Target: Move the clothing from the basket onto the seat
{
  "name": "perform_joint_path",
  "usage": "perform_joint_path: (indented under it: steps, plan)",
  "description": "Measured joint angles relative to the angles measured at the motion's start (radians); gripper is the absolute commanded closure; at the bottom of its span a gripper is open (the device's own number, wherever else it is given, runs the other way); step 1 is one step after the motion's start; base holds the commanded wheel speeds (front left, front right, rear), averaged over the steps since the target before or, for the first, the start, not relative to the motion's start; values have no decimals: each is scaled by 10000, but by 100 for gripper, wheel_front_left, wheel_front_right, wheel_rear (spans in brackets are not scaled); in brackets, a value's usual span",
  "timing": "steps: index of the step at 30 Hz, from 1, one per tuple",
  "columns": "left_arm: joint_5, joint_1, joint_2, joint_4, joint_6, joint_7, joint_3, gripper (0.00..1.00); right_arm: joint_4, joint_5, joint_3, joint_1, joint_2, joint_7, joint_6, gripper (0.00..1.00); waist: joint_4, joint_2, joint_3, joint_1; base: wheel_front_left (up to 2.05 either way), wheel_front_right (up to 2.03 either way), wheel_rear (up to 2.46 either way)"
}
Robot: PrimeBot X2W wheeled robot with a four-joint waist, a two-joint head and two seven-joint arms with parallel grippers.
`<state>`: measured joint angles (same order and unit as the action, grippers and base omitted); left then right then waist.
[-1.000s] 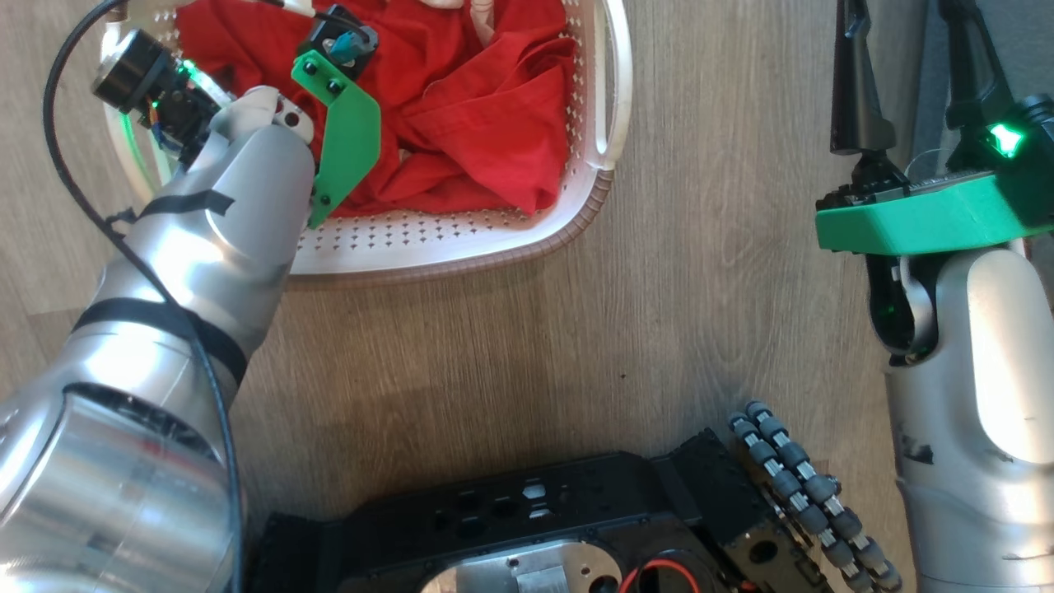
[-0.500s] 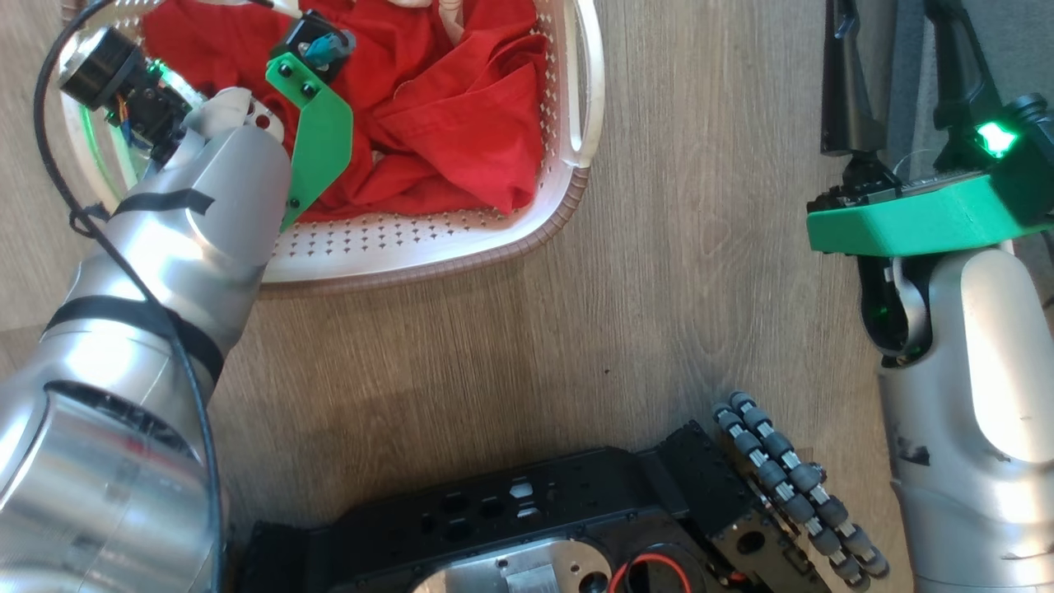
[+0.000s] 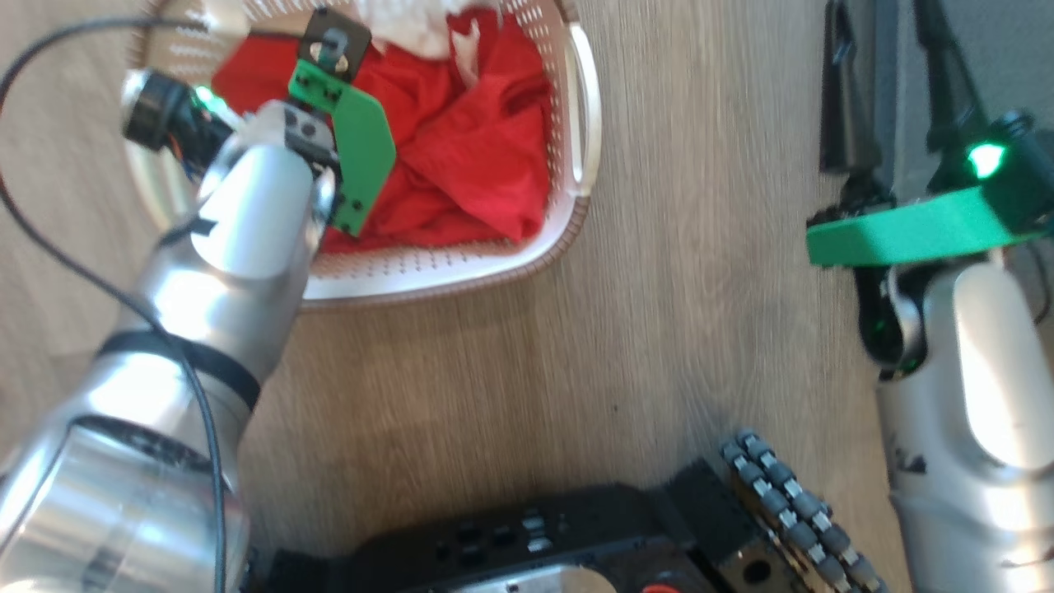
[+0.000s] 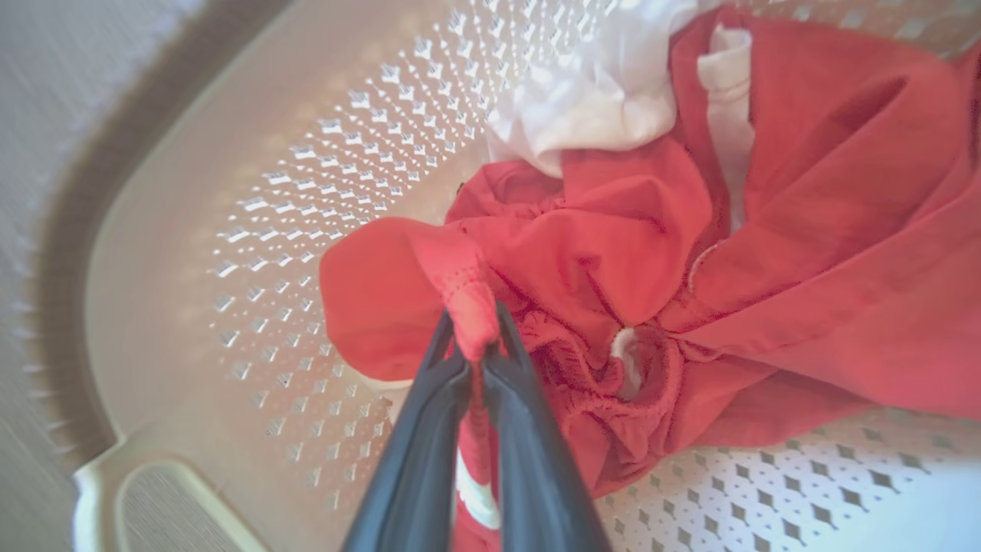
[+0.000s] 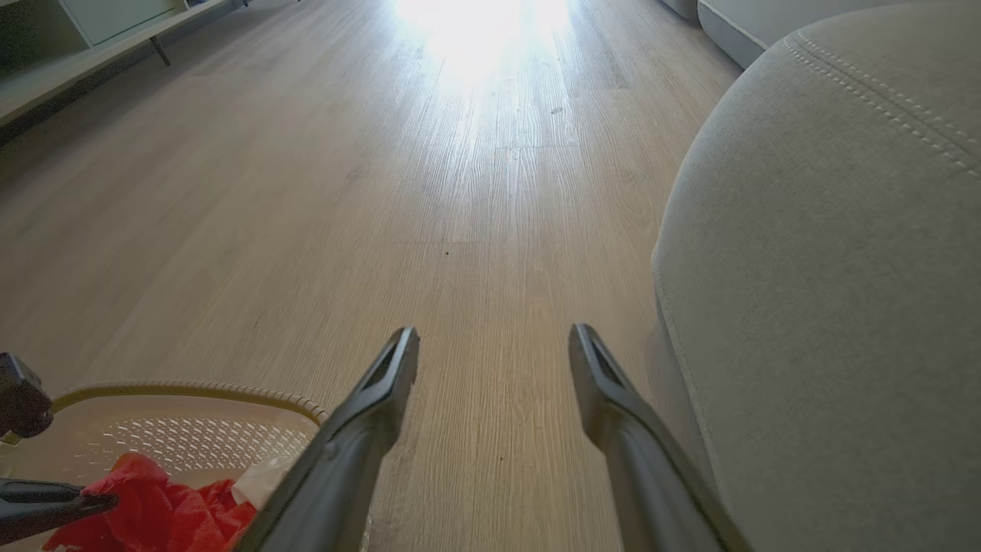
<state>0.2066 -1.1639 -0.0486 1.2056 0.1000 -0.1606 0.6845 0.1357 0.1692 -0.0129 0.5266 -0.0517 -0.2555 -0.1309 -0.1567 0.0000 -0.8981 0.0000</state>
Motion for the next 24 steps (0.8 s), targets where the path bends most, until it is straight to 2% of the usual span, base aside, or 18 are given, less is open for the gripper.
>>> perform_joint_path:
  steps: [9, 19, 24]
  plan:
    - [1559, 1652, 104, -399, -408, 2092, -1022, 100, 1208, 324, -326, -980, 4, 0, 0, 0, 466, 1, 2078, -1, 0, 0, 0]
    - [2454, 3499, 144, -802, -564, 3484, -1402, 100, 1918, -13, -366, -2126, -8, 0, 0, 0, 1126, 1, 4656, -1, 0, 0, 0]
    - [2708, 4603, 81, -1407, -617, 3917, -1645, 100, 2414, 81, -570, -2834, -238, 2, 0, 0, 1478, 1, 6040, -1, 0, 0, 0]
